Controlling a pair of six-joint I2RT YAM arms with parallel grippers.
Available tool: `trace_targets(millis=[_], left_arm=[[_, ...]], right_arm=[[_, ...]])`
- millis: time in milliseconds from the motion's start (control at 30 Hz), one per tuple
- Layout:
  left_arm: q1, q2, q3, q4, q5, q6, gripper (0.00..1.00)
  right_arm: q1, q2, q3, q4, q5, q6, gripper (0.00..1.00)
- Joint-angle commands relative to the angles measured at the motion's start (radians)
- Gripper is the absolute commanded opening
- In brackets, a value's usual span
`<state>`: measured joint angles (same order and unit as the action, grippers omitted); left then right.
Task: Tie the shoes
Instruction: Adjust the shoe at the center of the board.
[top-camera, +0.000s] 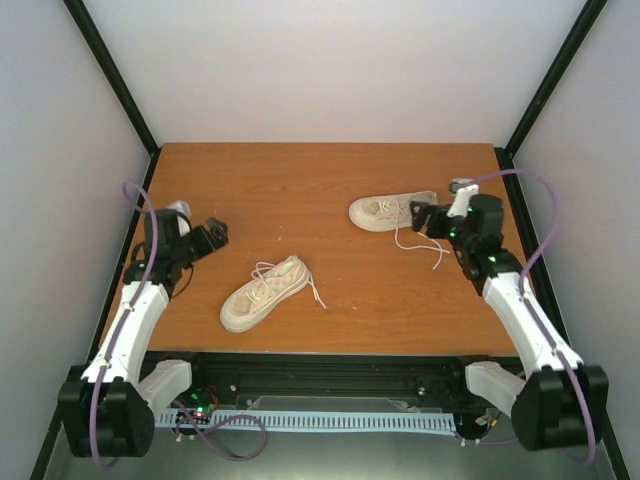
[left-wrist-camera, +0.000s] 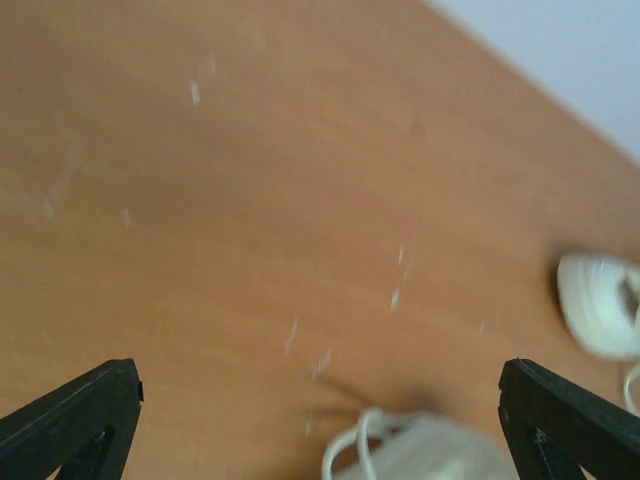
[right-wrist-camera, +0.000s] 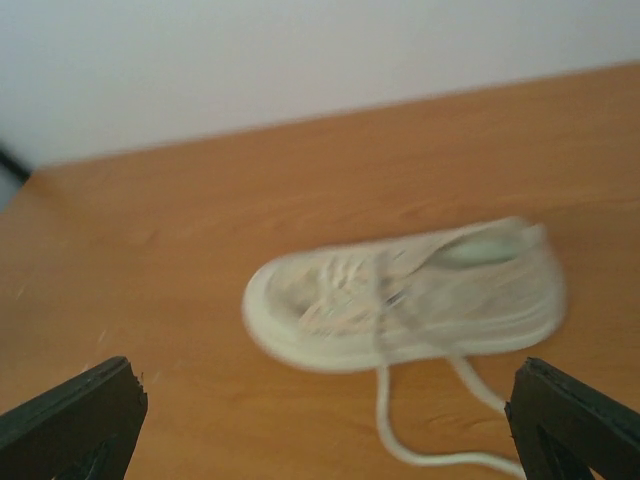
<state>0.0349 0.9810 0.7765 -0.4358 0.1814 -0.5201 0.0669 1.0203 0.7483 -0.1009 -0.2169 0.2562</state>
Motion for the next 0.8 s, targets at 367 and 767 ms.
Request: trace_targets(millis=[367,767], left_arm=[[-0.071,-0.181,-0.370,0.194,0.167,0.007,1.00],[-0.071,-0.334,-0.485,0.223,0.165,0.018,1.00]], right_arm=[[0.534,0.588,0.412,-0.200,-0.118,-0.077,0.96],[0.658,0.842,0.567,-0.179,-0.317,-0.136,0.97]])
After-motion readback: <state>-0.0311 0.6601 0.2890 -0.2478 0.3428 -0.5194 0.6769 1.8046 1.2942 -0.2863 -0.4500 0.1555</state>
